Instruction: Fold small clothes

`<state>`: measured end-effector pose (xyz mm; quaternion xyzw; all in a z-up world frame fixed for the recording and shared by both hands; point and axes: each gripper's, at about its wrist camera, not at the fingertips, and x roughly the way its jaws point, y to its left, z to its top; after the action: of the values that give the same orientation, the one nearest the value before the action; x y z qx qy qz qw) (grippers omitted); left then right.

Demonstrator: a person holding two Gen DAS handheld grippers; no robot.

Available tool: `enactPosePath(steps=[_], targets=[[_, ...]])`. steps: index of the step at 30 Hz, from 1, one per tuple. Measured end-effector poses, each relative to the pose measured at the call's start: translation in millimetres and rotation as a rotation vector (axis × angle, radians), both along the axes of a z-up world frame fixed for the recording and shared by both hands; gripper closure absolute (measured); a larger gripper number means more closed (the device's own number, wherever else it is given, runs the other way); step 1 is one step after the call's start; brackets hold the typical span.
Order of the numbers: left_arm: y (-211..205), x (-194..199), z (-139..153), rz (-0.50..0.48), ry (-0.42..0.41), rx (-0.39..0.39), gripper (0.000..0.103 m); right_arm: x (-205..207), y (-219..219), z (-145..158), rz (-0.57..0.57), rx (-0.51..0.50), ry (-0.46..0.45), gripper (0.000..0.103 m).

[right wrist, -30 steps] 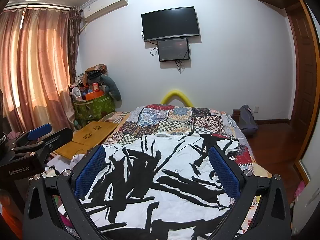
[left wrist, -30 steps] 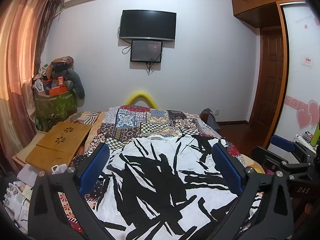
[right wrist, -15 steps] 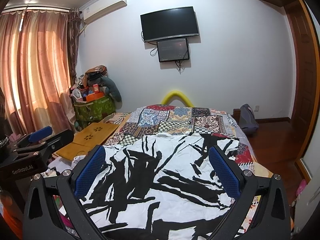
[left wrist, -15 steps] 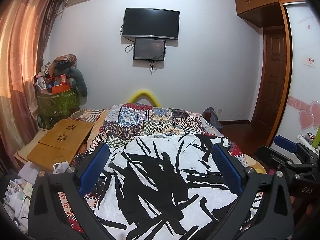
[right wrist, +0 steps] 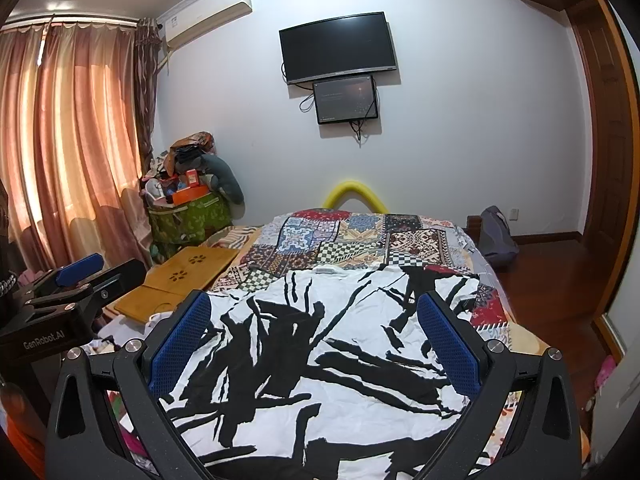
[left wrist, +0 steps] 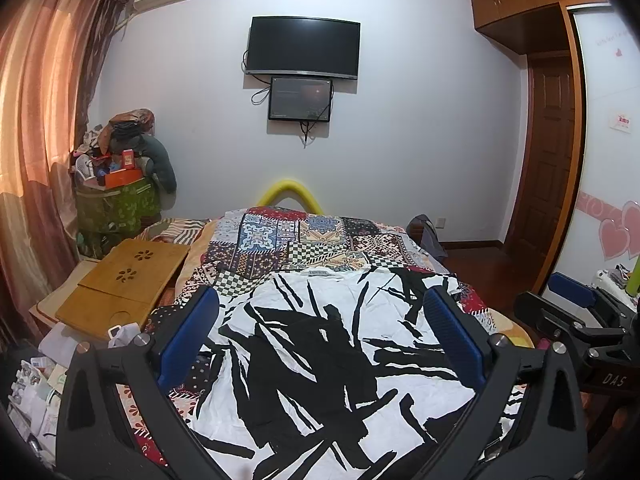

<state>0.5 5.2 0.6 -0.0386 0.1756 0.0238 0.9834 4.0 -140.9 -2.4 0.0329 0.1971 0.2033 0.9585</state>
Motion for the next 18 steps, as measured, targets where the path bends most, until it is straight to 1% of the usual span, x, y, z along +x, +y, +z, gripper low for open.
enactPosePath(steps=[18], targets=[[0.8,-2.3,2.0,0.007,-0.001,0.006,0.0,0.9,-0.4,-0.9,0.002,0.005,0.004,0.0]])
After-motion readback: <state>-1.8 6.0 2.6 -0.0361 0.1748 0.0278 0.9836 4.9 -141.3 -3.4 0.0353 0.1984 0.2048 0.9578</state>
